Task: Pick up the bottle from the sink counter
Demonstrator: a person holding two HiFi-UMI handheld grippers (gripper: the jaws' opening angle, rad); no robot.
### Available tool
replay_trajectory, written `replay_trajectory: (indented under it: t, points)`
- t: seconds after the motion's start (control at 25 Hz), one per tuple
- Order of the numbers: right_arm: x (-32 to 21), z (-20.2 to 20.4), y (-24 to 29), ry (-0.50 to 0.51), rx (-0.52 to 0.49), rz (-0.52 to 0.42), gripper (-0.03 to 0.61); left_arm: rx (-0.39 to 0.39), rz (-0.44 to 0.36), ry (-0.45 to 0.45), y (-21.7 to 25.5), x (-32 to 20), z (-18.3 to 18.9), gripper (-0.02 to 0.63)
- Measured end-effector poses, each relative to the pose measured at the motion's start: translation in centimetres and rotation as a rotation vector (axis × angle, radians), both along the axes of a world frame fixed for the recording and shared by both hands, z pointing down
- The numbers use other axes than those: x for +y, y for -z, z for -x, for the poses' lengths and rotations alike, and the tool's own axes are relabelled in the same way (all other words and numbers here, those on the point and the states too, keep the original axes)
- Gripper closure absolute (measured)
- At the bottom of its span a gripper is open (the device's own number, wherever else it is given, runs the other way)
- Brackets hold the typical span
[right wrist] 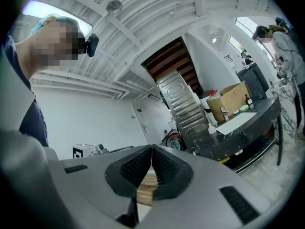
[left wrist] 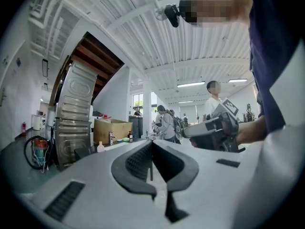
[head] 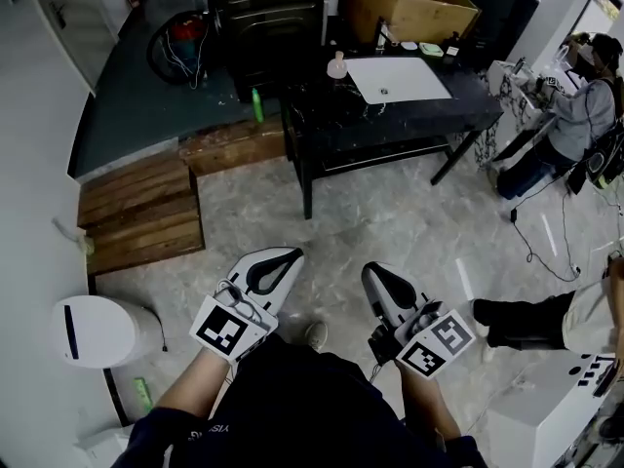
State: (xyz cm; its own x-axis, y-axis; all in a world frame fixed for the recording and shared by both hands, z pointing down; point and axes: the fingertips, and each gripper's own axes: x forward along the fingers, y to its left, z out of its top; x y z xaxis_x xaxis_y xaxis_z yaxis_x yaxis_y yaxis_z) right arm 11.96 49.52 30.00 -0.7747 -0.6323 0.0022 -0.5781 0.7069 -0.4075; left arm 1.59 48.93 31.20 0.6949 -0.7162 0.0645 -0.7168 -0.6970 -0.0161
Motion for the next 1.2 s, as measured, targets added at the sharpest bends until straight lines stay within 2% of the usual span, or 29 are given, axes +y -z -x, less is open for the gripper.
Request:
replay_trajectory:
  t: [0.08, 0.2, 0.64, 0.88, 1.04, 1.2]
  points:
    - [-0.2, -0.3, 0.0, 0.003, -0.001, 0.002, 0.552, -0.009, 0.011, 0.005, -0.3, -0.2, -0.2, 0.606]
    - [-0.6, -0.6, -0.1, 0.008, 0.002, 0.005, 0.552, 0.025, -0.012, 0.012, 0.4, -0.8, -0.6, 0.606]
    - [-2.6, -1.0, -0.4, 0.007, 0.011, 0.003, 0.552, -0.002, 0.011, 0.001, -0.7, -2.6, -0.9, 0.606]
    - [-4.4, -0.2, -0.7, 0.010, 0.014, 0.004, 0.552, -0.015, 0.021, 0.001, -1.3, -4.4, -0.2, 0.606]
    - [-6.2, 0.5, -0.8, 0.002, 0.015, 0.008, 0.552, 0.020, -0.002, -0.004, -0.7, -6.4, 0.3, 0.606]
    - [-8.0, 1.1, -1.0, -0.009, 0.019, 0.016, 0.552, -0.007, 0.025, -0.013, -1.4, -8.3, 1.1, 0.606]
